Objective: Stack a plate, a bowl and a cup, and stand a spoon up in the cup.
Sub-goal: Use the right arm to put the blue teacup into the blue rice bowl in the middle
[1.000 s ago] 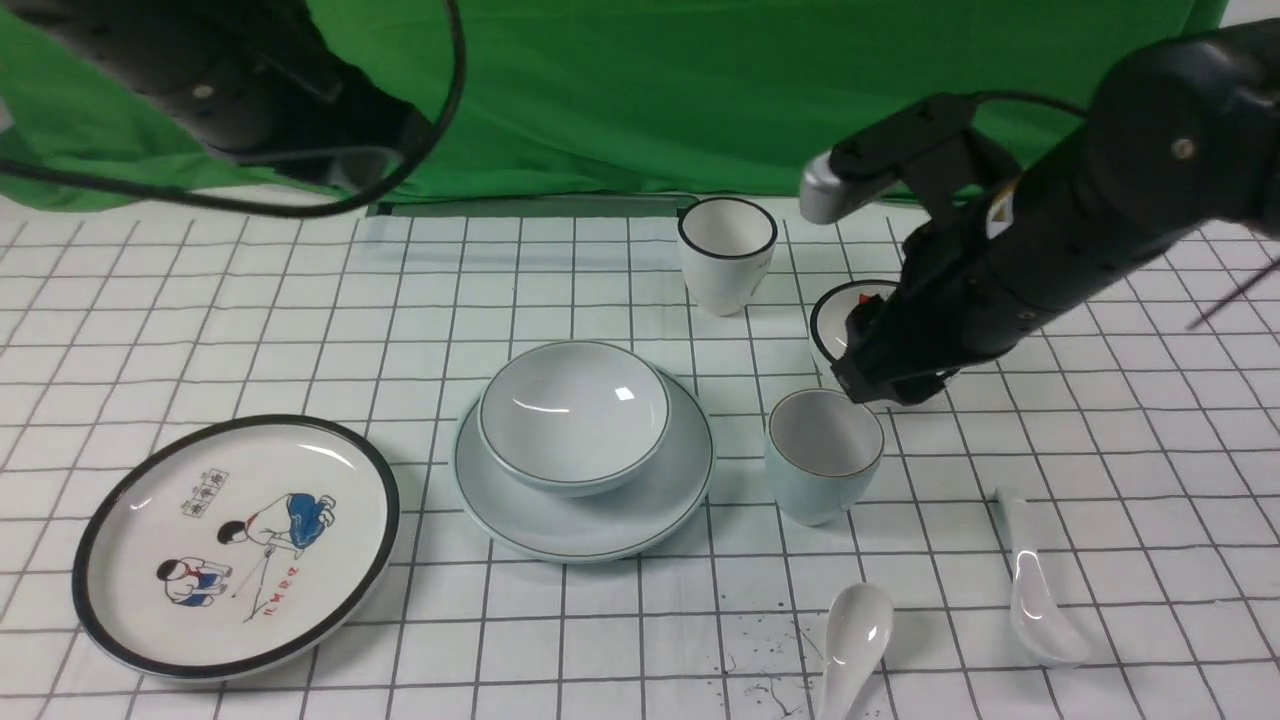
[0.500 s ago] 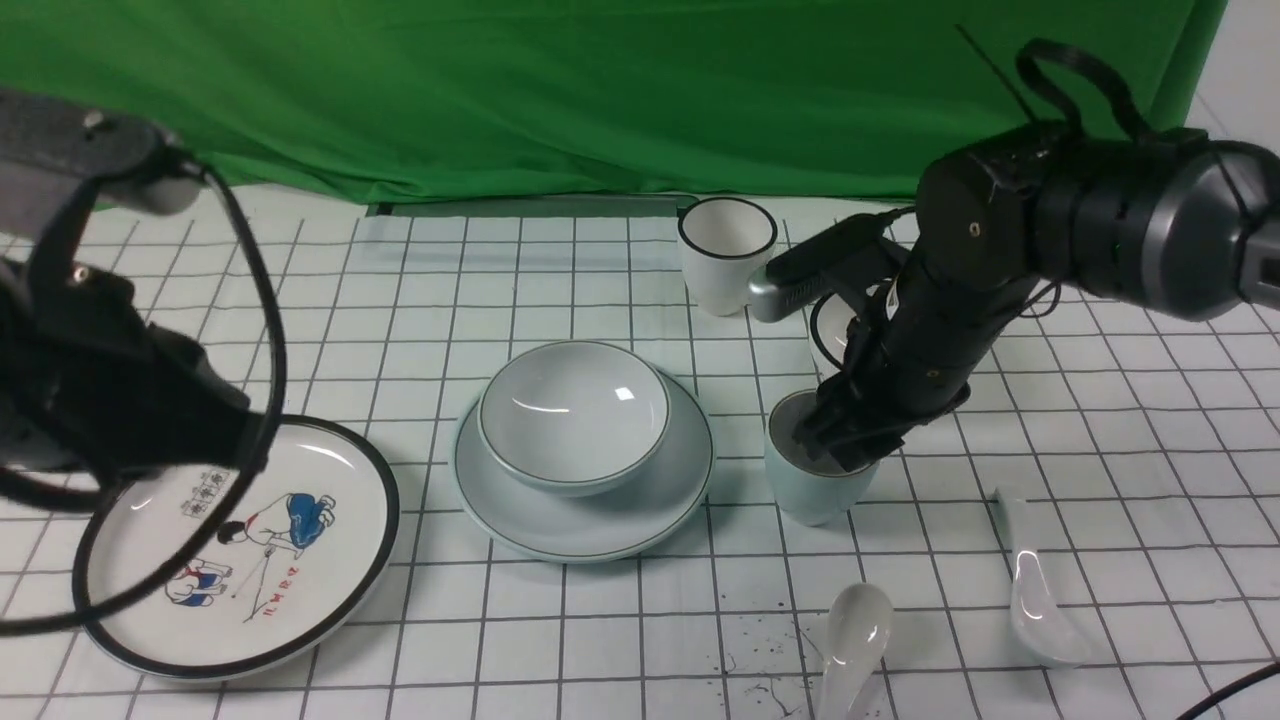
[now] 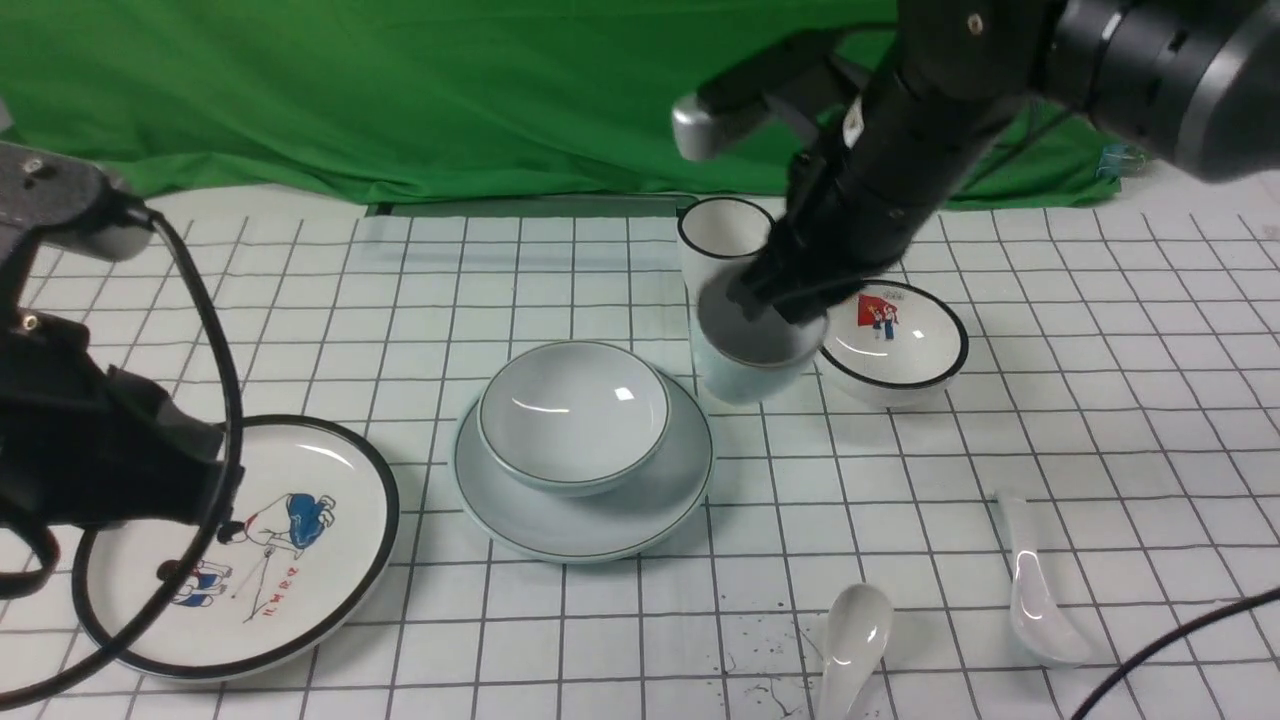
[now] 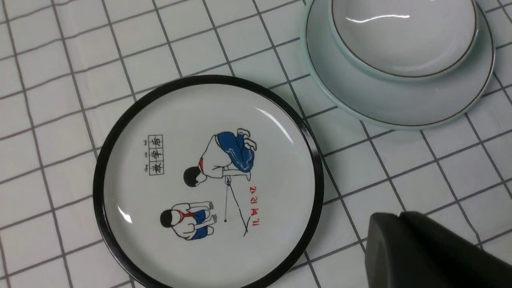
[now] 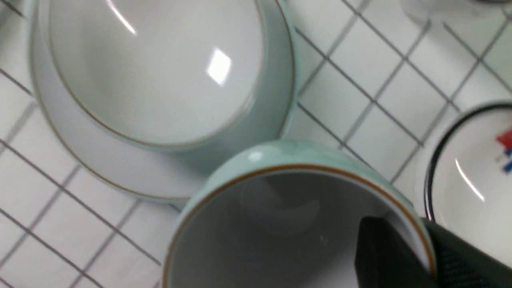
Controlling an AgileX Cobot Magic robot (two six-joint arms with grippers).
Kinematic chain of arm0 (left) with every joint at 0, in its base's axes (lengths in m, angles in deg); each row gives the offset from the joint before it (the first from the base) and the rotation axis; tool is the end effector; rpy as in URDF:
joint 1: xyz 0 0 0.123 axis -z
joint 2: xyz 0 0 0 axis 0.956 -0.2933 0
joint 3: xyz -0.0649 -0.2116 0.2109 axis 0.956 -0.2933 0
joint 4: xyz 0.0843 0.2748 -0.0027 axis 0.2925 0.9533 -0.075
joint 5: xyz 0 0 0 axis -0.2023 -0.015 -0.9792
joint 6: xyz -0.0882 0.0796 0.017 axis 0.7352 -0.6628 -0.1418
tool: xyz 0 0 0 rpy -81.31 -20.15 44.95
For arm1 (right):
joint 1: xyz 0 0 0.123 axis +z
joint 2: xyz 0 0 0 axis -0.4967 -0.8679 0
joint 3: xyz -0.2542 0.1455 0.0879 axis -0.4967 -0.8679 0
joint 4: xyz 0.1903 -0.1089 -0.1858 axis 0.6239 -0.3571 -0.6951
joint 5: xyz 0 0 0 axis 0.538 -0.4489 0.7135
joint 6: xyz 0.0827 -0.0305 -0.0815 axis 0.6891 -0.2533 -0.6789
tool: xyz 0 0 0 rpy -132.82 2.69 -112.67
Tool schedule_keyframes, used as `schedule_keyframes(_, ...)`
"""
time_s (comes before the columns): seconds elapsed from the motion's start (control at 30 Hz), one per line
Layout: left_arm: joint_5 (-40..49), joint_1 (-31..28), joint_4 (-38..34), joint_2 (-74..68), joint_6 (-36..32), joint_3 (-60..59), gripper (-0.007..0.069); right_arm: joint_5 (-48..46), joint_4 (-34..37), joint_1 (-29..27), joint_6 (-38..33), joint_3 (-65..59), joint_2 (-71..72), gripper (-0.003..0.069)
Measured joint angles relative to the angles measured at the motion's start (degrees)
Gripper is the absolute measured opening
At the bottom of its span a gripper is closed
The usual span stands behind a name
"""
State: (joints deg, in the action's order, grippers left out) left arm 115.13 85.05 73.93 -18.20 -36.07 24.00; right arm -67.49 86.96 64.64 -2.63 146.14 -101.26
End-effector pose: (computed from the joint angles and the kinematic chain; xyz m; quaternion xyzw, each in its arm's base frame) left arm 0.2161 -0.0547 0.3305 0.1418 0.9206 -0.0577 0.3592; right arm 0.3984 0.2864 0.3129 -0.3801 0.8863 0.0837 0.2510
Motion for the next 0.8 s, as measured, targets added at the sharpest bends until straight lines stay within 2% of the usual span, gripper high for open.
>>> schedule_keyframes(0.17, 0.13, 0.00, 0.00, 1.27, 0.00, 0.00, -0.0038, -0.25, 0.87, 4.12, 0.55, 8.60, -7.90, 0.0087)
schedule_keyframes(0.4, 1.66, 0.00, -0.02, 5.15, 0.00, 0.00, -0.0038, -0.41, 0.45, 4.40, 3.99, 18.28, -19.09, 0.0087)
schedule_keyframes(0.7, 3.01, 0.00, -0.02, 7.56, 0.00, 0.00, -0.0036, -1.13, 0.46, 4.40, 5.88, 19.33, -22.15, 0.0087)
schedule_keyframes(0.8, 3.01, 0.00, -0.02, 7.56, 0.00, 0.00, -0.0036, -1.32, 0.47, 4.40, 6.22, 19.52, -22.22, 0.0133)
